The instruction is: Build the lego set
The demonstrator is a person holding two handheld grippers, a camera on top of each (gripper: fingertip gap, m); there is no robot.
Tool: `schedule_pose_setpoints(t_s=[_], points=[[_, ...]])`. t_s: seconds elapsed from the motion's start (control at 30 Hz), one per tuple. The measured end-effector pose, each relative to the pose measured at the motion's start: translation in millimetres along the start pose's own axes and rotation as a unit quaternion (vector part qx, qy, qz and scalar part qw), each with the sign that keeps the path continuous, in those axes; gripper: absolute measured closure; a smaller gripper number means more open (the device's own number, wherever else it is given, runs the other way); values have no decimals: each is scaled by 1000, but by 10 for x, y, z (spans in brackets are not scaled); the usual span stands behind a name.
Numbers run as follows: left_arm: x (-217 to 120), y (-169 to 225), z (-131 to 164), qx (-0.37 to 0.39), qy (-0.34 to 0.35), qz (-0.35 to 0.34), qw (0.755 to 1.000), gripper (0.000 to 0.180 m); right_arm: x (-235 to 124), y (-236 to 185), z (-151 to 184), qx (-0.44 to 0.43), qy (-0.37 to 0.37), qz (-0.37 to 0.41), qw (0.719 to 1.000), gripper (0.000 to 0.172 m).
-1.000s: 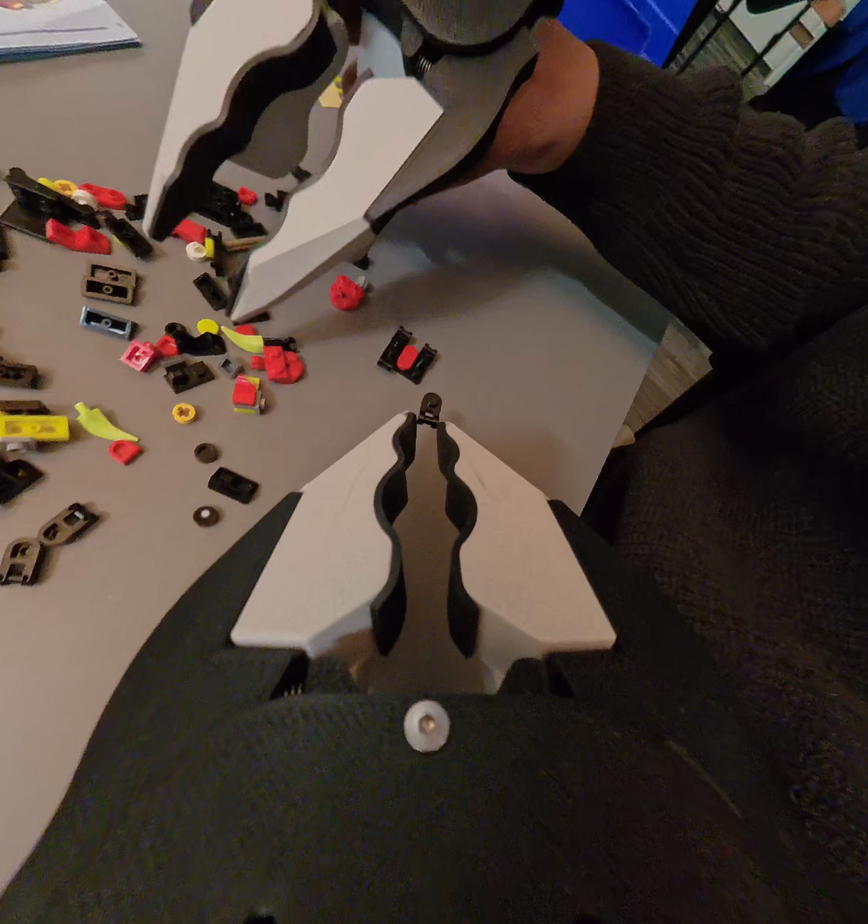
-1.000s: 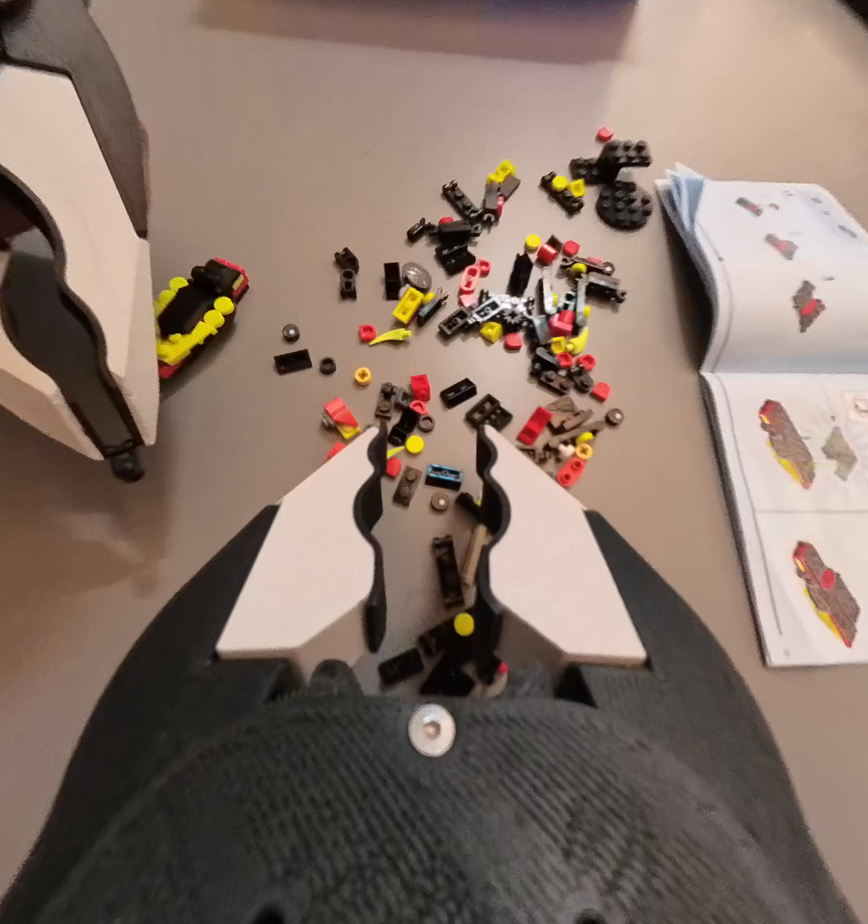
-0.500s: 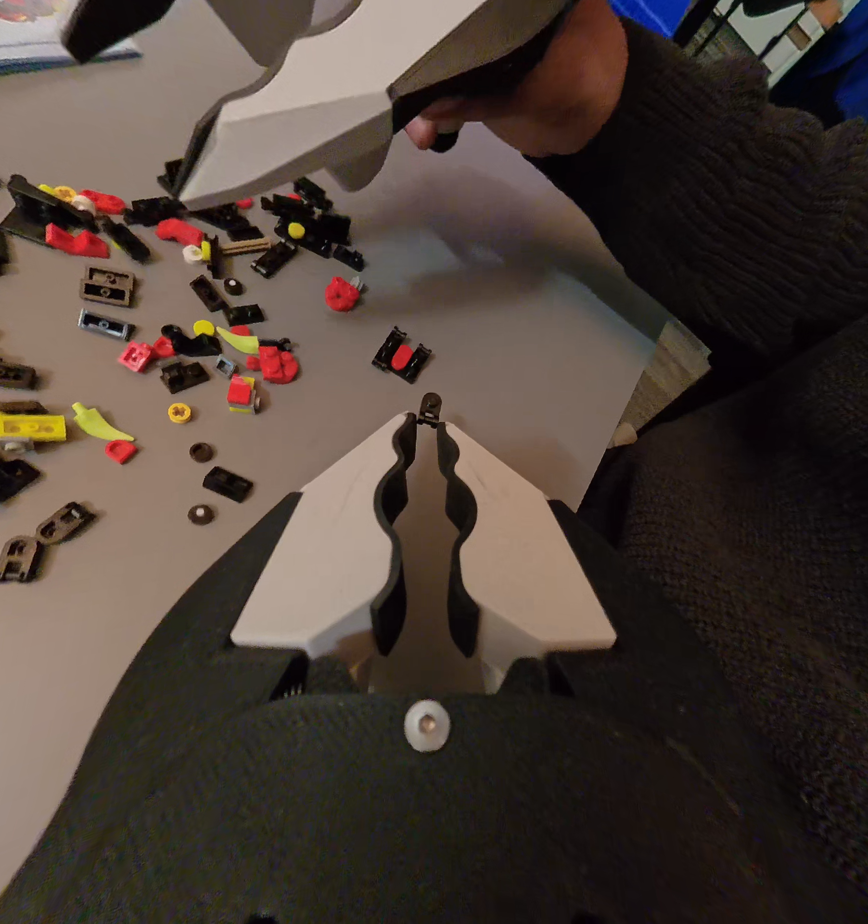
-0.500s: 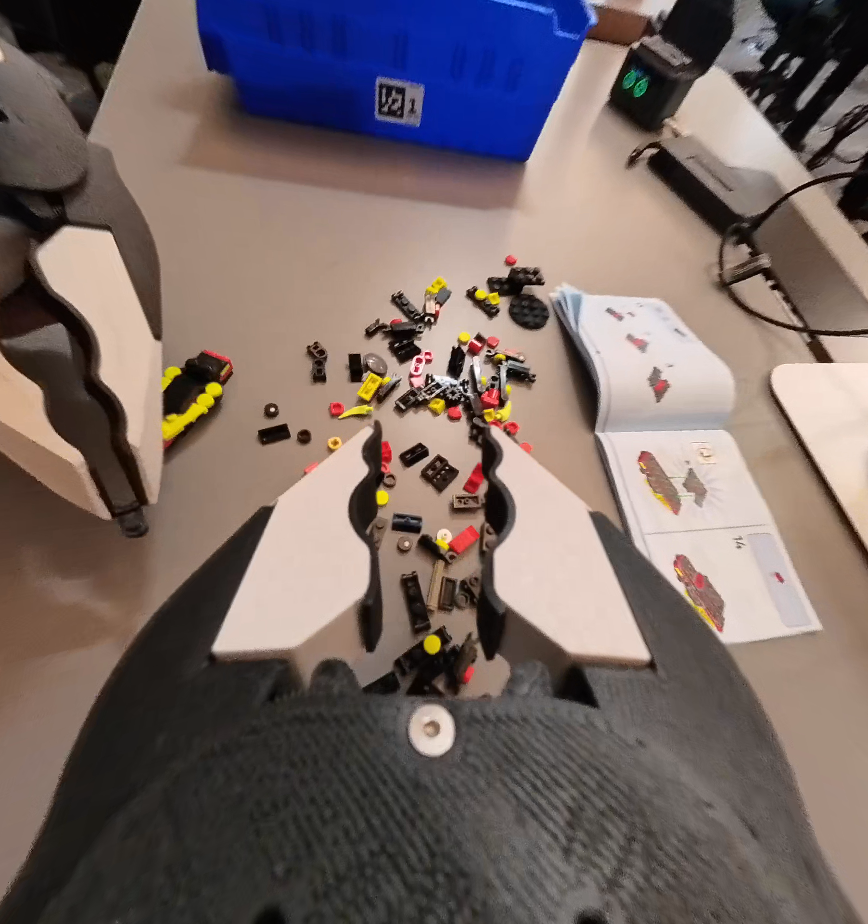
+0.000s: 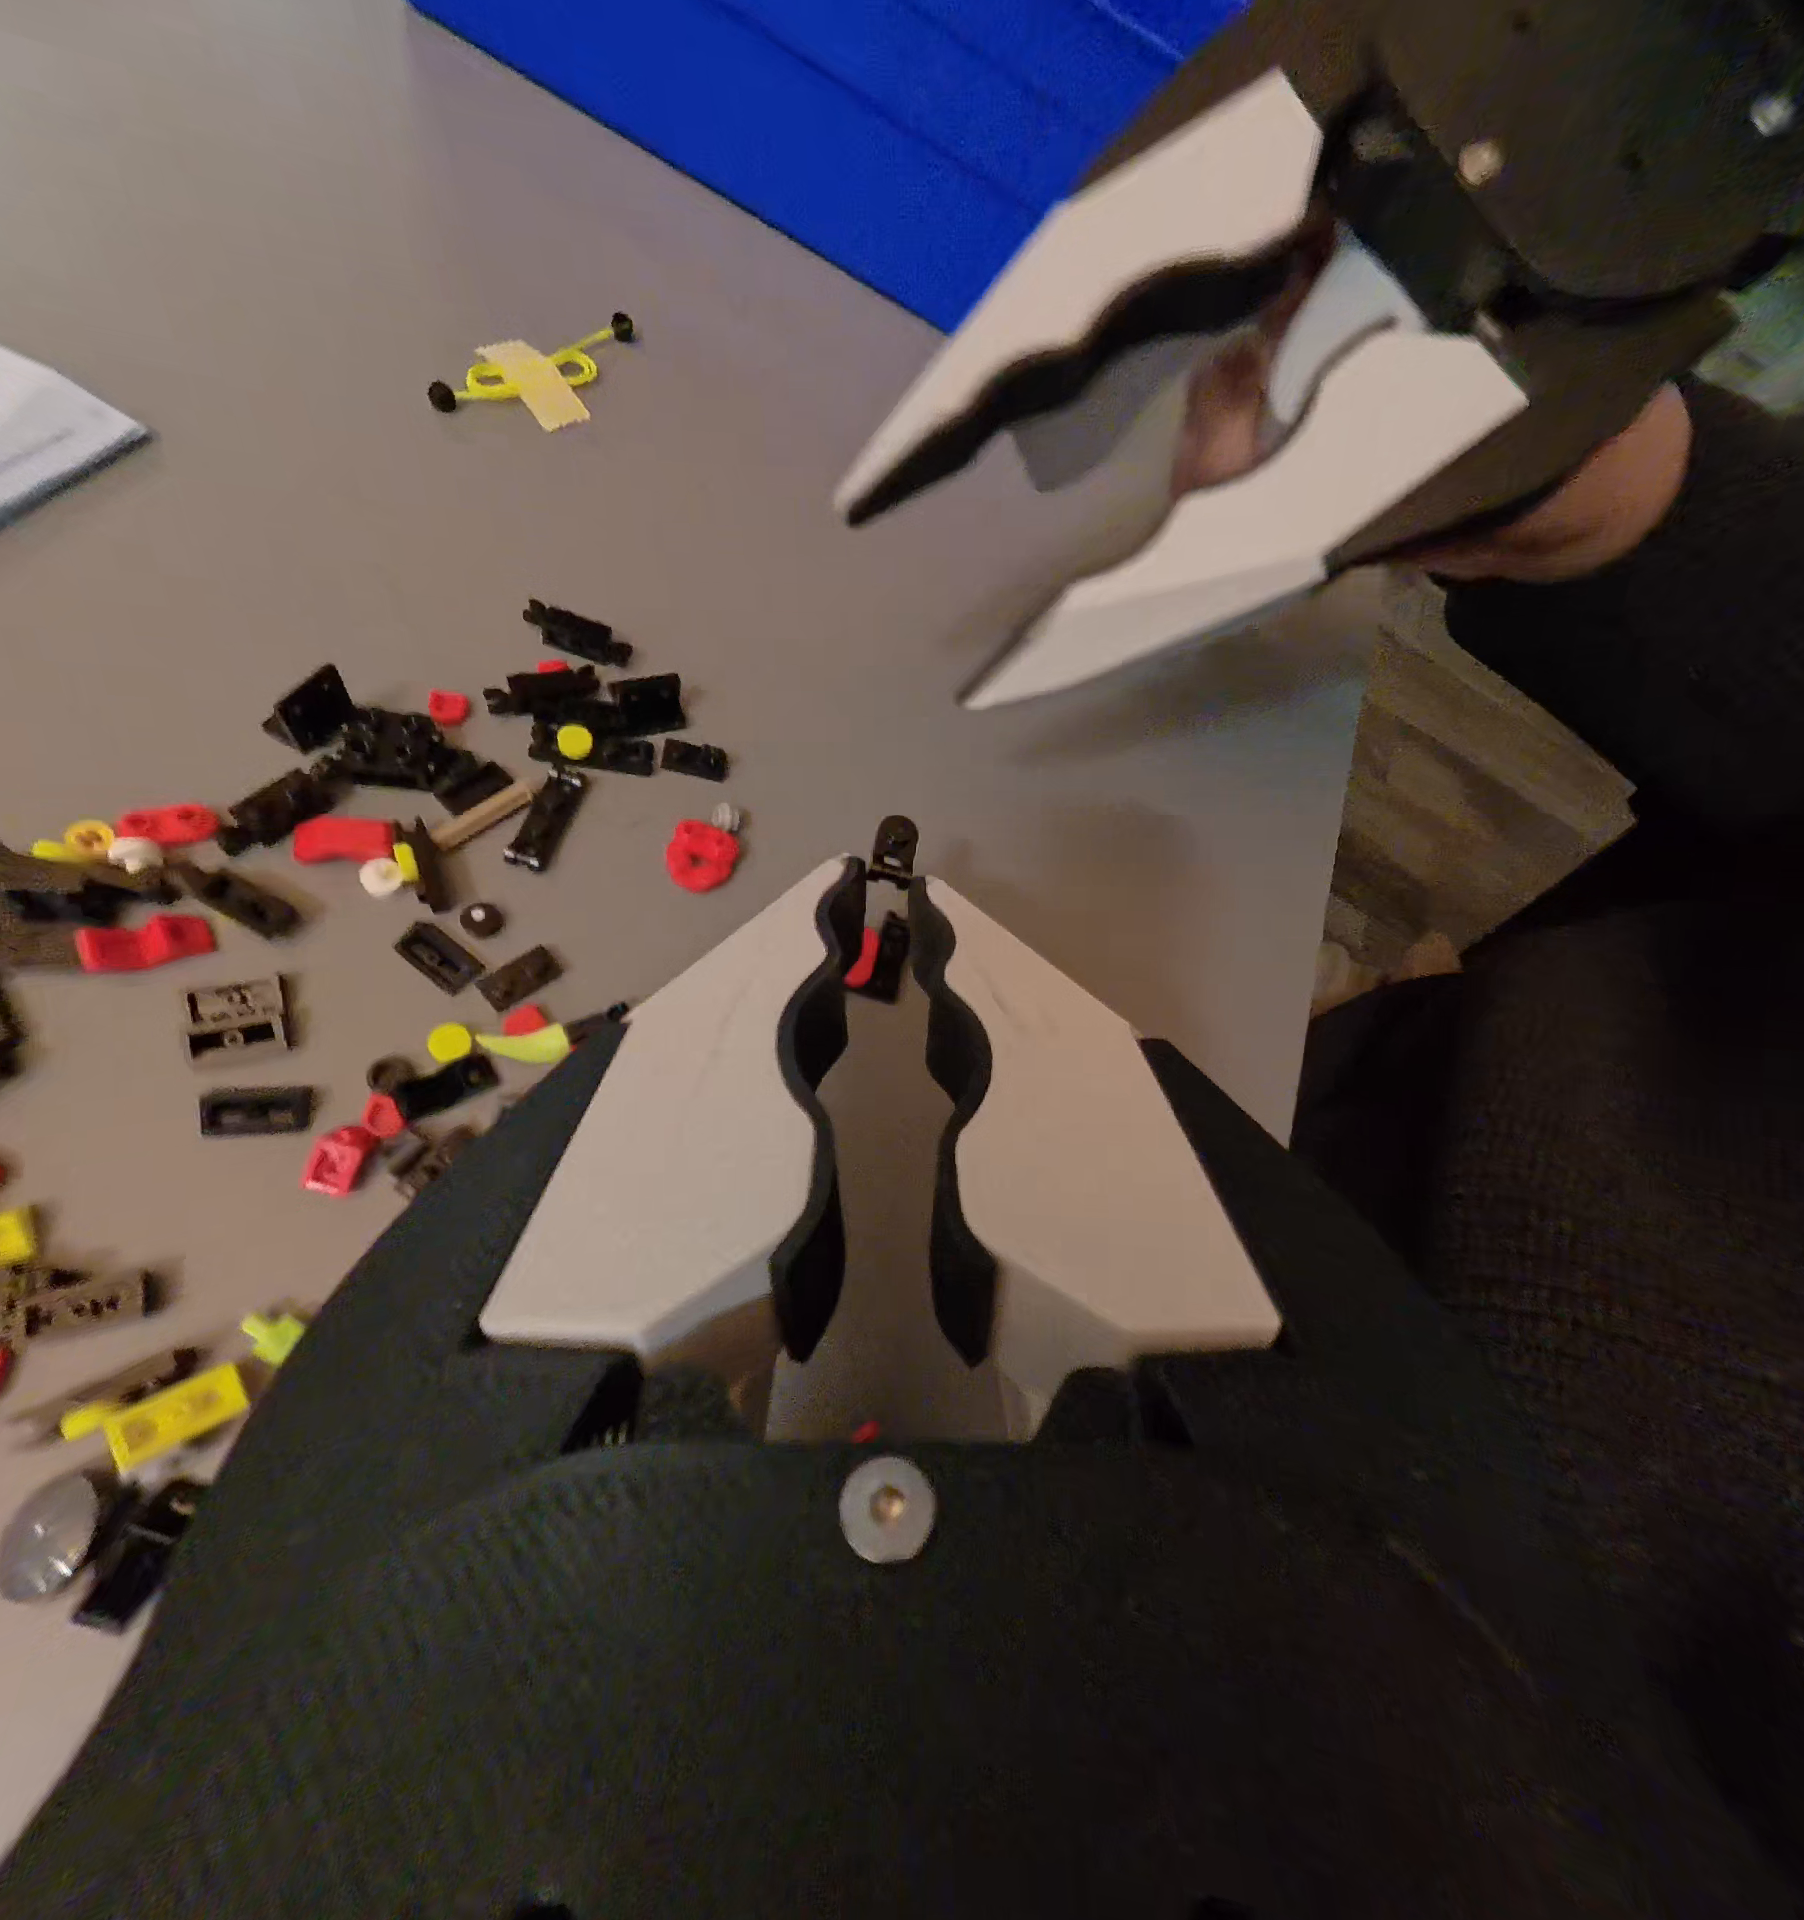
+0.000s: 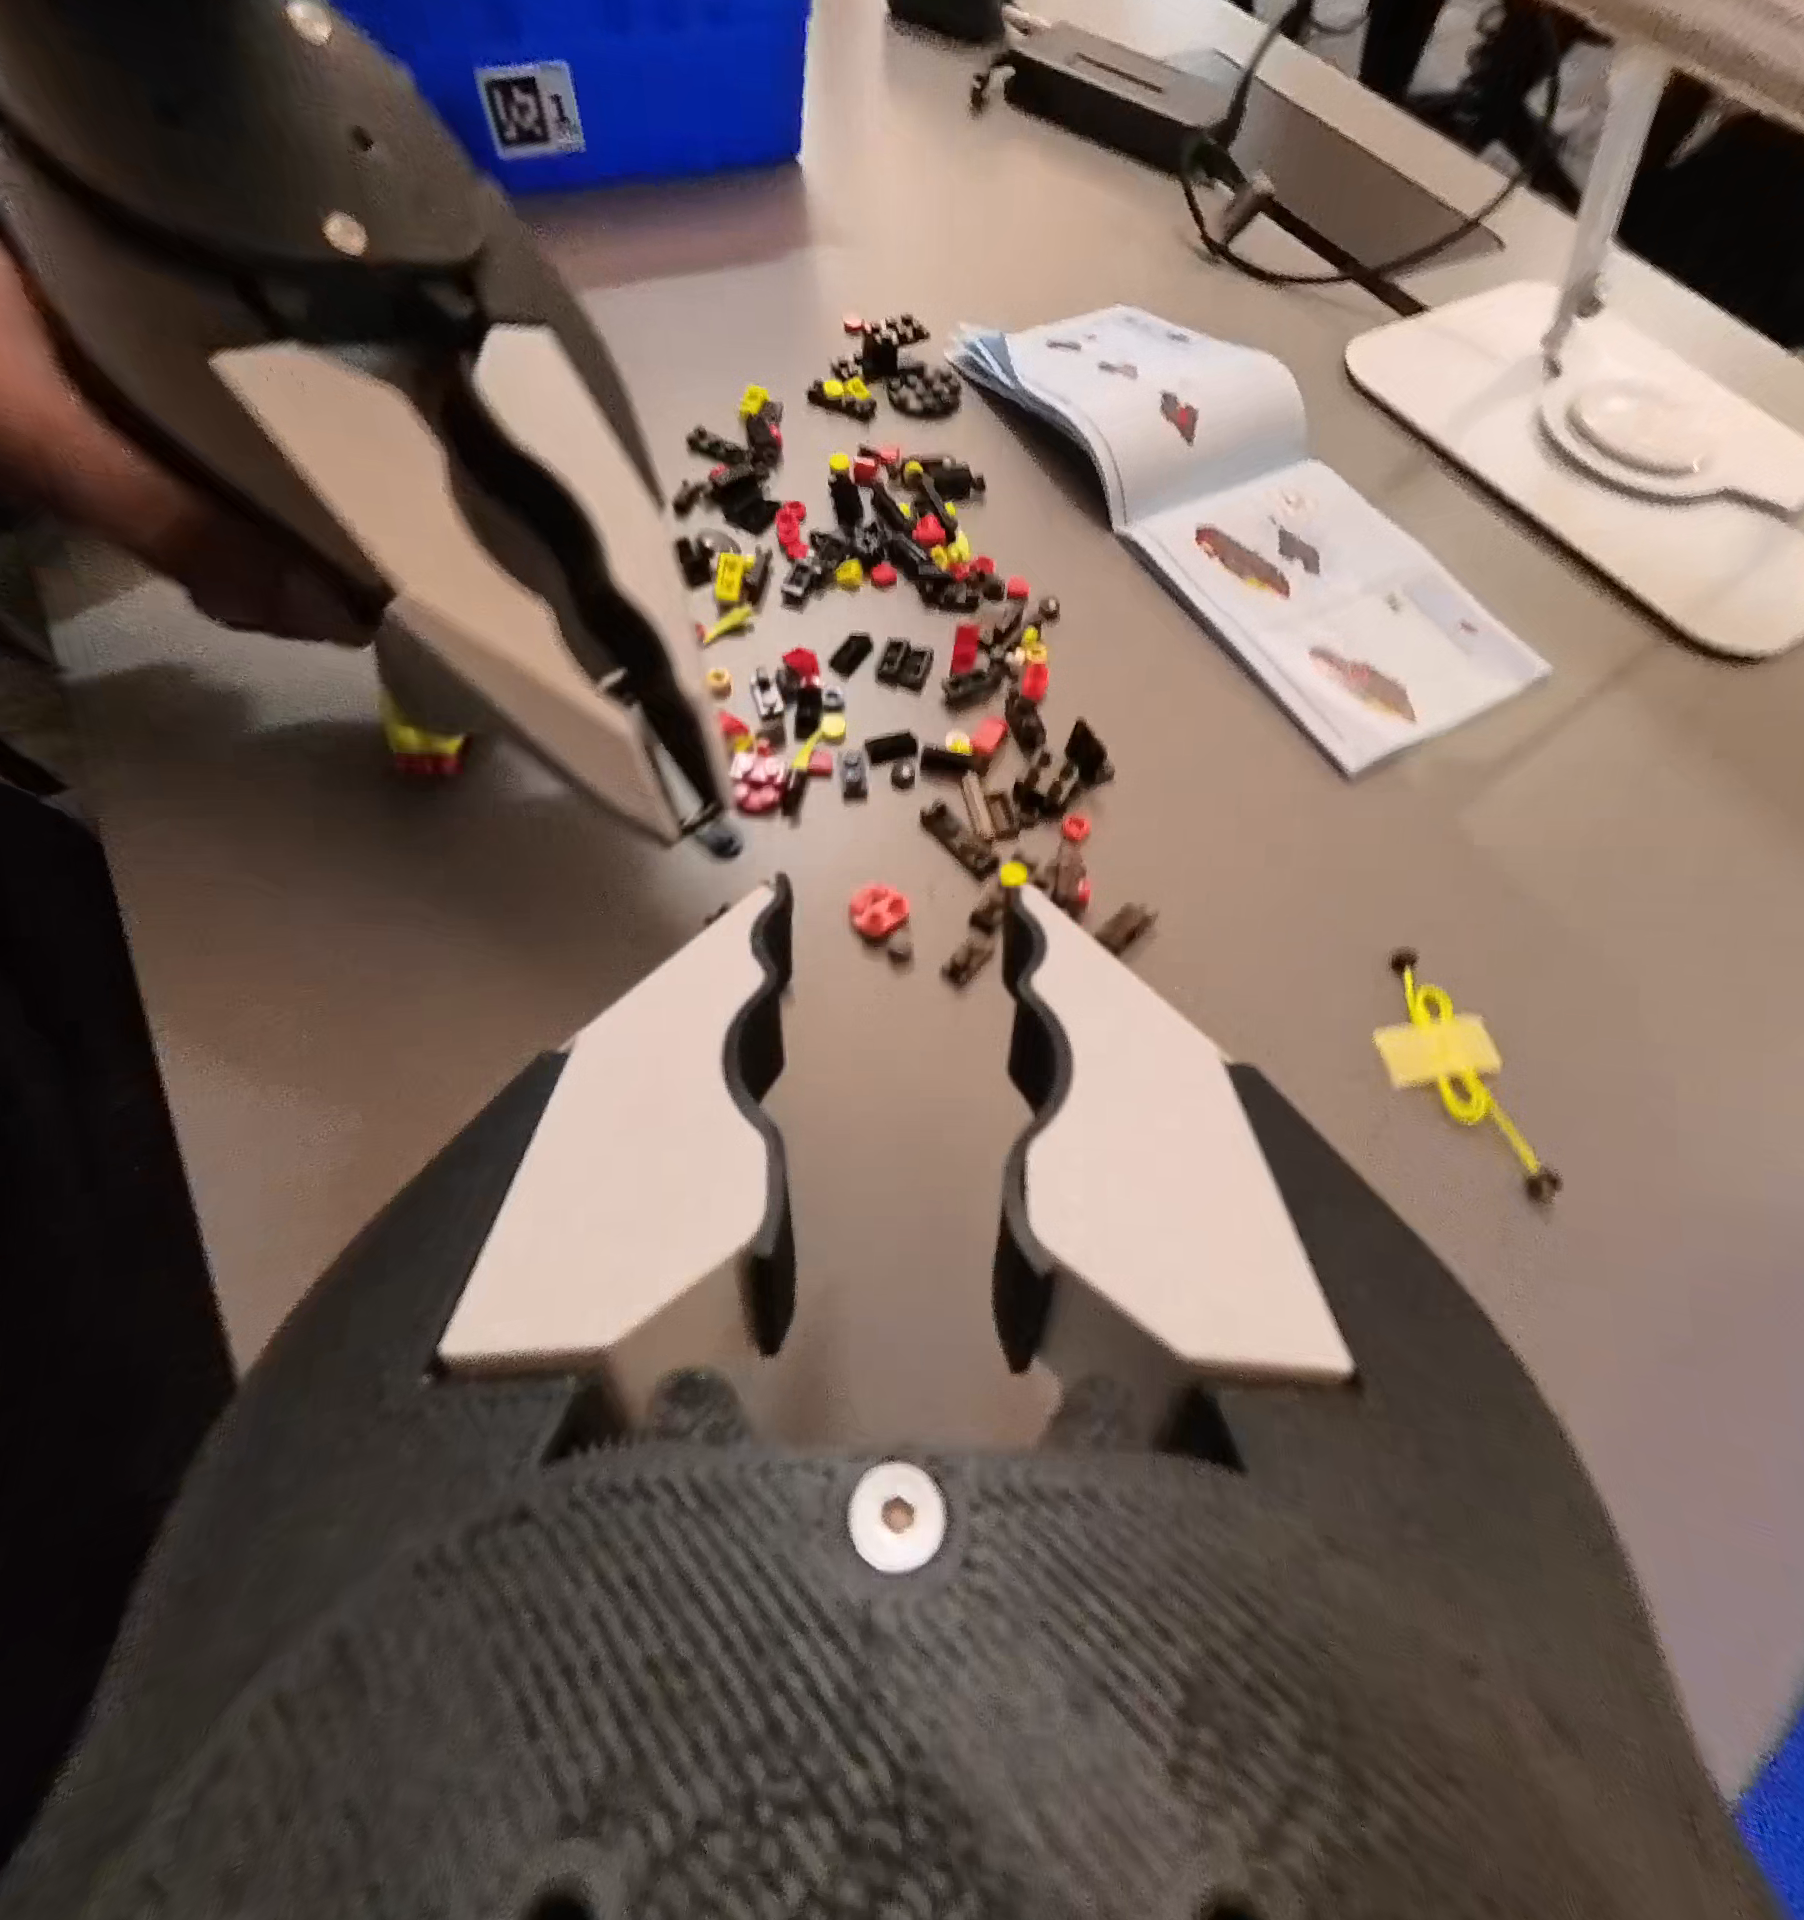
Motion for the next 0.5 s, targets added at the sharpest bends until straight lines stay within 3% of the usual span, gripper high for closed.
schedule_pose_setpoints(t_s=[0.03,0.2,0.33,0.5], points=[[11,-8,-14,5,-3,7,1000,174,-53,-29,63,8,-3,8,1000,132],[41,-18,96,65,-58,37,996,174,-169,-46,364,15,-40,34,999,134],[88,-37,271,109,-110,27,988,173,-102,-49,437,31,-48,10,998,134],[137,52,337,70,-113,47,990,174,-6,-95,449,29,-59,-13,998,134]])
Point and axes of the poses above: each gripper's, where its closed fingertips meet, x out along the fingers, z out of its underside, y = z × x across the jaws, the point moved 1 cm from there along -x, back along the fingers, and after that the axes turned 2 degrees about -y, right-handed, at the moved point
